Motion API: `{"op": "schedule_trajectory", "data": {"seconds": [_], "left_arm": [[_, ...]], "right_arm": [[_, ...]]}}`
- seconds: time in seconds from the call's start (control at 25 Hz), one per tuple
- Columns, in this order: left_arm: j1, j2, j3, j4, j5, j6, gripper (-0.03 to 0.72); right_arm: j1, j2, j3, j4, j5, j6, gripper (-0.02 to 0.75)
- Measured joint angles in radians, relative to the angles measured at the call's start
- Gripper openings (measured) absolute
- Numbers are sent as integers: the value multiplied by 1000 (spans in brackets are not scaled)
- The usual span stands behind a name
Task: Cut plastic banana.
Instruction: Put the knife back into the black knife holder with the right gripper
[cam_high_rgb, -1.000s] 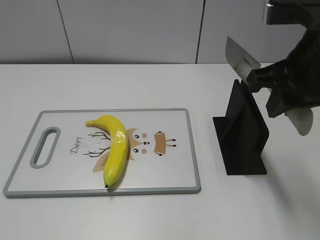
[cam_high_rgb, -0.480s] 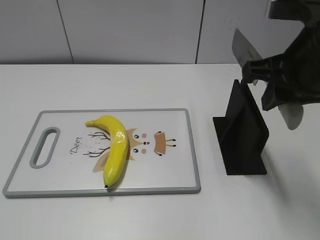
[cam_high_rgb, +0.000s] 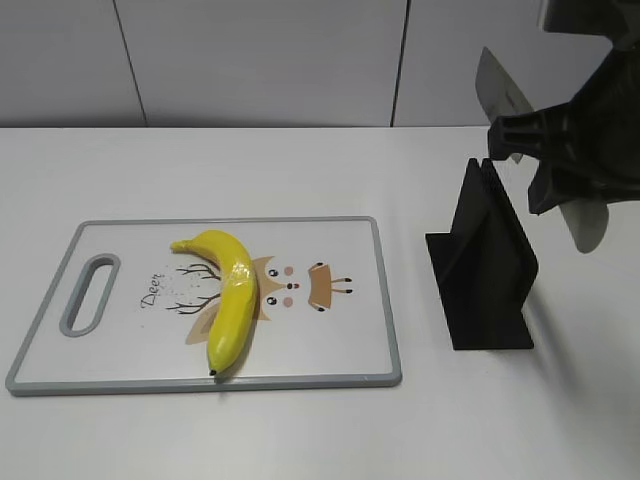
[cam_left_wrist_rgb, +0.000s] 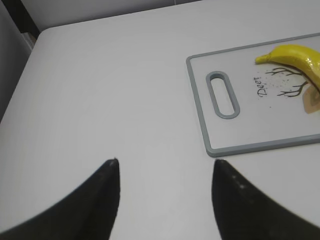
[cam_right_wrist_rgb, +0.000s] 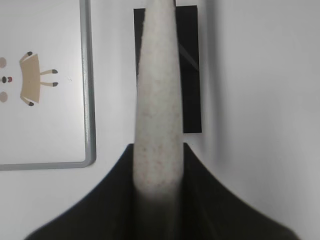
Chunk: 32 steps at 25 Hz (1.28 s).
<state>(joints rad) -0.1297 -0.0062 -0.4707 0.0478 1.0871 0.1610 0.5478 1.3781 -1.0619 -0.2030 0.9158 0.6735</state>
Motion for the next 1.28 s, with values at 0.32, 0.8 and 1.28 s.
{"op": "schedule_trajectory", "data": {"seconds": [0.32,0.8,1.28], "left_arm": [[0,0,1,1,0,-2,537],[0,0,1,2,-1,-3,537],[0,0,1,4,-2,-4,536]], "right_arm": [[0,84,0,-8,-1,0,161],[0,181,0,2,46,-1,161],[0,187,0,58,63,-40,474]]}}
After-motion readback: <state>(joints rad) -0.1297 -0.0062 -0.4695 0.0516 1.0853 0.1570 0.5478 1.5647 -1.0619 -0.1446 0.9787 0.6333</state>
